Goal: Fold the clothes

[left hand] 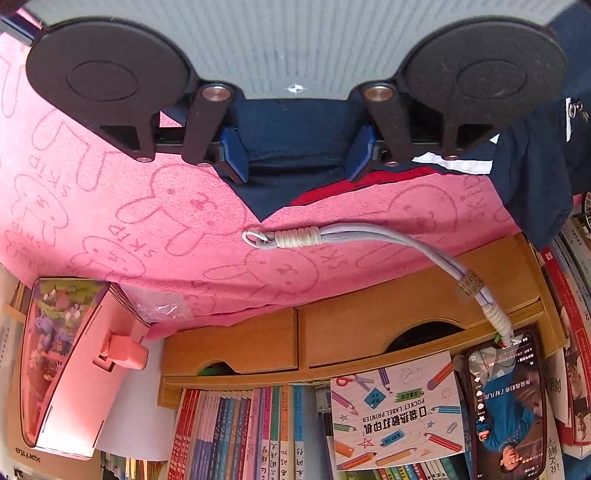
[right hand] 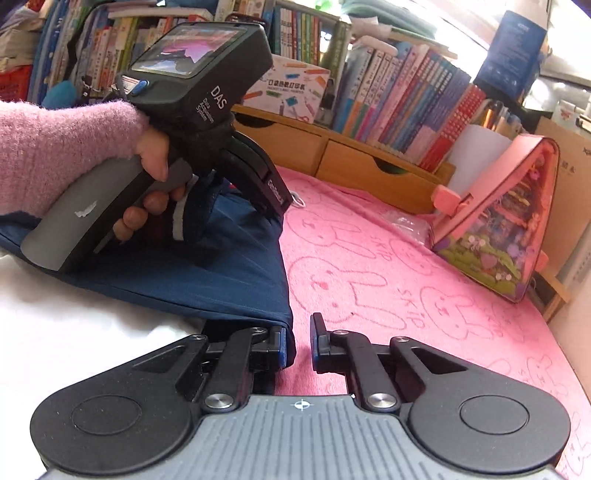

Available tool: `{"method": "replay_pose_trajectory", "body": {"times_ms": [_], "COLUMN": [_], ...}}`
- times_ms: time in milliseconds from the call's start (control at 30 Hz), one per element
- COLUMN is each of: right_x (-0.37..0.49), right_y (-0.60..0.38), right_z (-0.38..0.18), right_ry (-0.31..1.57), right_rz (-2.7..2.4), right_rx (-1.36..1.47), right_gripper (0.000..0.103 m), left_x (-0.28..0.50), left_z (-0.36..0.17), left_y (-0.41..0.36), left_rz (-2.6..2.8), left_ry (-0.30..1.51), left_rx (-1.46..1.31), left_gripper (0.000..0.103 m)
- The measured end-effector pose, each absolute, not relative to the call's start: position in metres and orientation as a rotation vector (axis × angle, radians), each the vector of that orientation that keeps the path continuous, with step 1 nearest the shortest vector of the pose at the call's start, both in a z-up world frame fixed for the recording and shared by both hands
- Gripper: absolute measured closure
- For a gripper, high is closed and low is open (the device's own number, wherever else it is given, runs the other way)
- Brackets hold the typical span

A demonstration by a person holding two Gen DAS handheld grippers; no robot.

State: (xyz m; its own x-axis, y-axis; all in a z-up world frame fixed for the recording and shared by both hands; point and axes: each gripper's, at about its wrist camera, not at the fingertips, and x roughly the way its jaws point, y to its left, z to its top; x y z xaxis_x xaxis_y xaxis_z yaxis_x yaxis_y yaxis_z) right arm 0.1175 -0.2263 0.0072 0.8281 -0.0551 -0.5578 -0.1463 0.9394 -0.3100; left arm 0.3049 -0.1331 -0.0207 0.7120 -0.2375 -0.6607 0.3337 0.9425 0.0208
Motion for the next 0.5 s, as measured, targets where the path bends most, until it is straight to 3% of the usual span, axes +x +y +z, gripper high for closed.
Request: {"method": "replay_pose_trajectory", "body": {"times_ms": [167,233,267,300,500], "right_x": [0.109,0.108,0.108,0.109,0.110], "right_y": [-0.225,-0.223,-0.222,-0.223,-0.224], "right_z": [0.004,0.003,0.003,0.003,0.003], "right_ry": [0.609,0.609,0.608,0.609,0.611], "right_rz": [0.019,0.015,0.014,0.015,0.020], "right_rx": [-0.360,-0.371,-0.376,-0.374,-0.362], "right_gripper": [0.090,0.090,0.090,0.090,0.090], "left_x": [0.316,0.317,0.312,0.304,0.230], "left_z": [-0.020,-0.014,-0.007,0.001,0.016], "left_y": [-0.132,-0.131,-0.129,-0.126,-0.130], "left_rz": [-0.288,-0.281,-0.291,-0.314,-0.512], "left_ry": [0.732,0.748,0.741,0.723,0.664], "left_rx": [0.113,0.104,0.096,0.085,0.349], "left_gripper": [0.028,0.035,0.048,0.053,0.051]}}
